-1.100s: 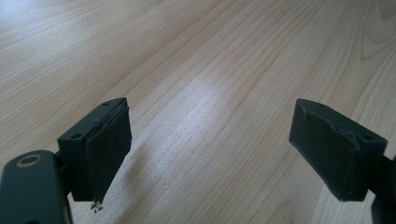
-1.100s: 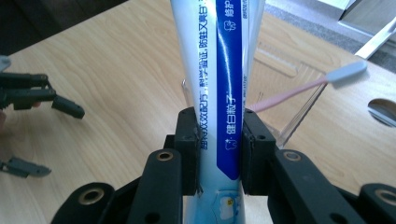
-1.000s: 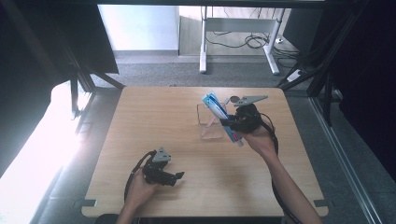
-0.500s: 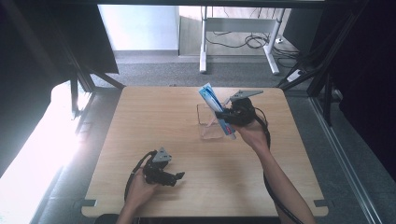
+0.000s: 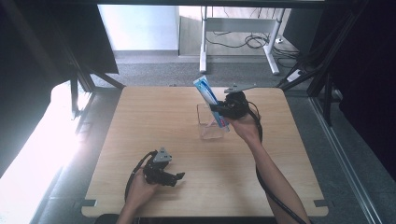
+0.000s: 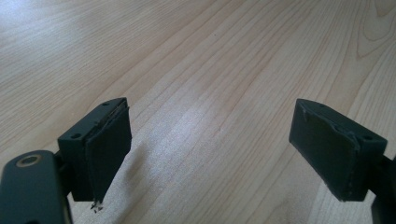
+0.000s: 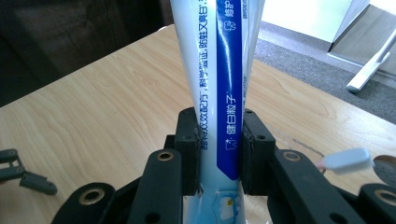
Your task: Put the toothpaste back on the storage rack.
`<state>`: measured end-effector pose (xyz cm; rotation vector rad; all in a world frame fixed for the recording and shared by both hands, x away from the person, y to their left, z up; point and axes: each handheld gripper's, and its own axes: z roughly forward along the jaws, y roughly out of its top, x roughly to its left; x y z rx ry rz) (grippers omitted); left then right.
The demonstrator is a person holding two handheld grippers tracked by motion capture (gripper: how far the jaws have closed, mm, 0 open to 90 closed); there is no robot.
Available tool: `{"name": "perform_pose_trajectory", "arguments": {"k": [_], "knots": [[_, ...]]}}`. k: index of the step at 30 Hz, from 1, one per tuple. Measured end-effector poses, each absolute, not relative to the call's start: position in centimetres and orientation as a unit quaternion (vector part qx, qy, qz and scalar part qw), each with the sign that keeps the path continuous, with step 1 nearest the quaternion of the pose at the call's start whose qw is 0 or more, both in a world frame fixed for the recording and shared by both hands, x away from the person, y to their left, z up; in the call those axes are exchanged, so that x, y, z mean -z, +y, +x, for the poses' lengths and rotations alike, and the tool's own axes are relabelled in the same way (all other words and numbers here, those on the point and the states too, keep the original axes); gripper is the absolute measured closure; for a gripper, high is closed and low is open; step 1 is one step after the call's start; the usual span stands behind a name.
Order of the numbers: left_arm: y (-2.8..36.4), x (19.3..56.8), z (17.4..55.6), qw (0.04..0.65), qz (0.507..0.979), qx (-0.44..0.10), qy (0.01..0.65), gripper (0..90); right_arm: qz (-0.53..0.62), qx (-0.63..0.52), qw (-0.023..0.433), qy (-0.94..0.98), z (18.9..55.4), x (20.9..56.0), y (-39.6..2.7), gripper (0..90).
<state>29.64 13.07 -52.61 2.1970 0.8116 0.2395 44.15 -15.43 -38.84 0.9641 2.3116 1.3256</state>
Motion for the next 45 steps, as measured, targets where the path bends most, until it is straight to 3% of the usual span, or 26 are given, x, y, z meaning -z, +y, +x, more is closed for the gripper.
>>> {"name": "perform_pose_trajectory", "arguments": {"k": [45], "knots": [[12.8,52.9,29.7,0.379,0.868,-0.086,0.308,13.3,0.336,-0.461,0.183,0.801,48.3,42.6,-13.5,72.6]]}}
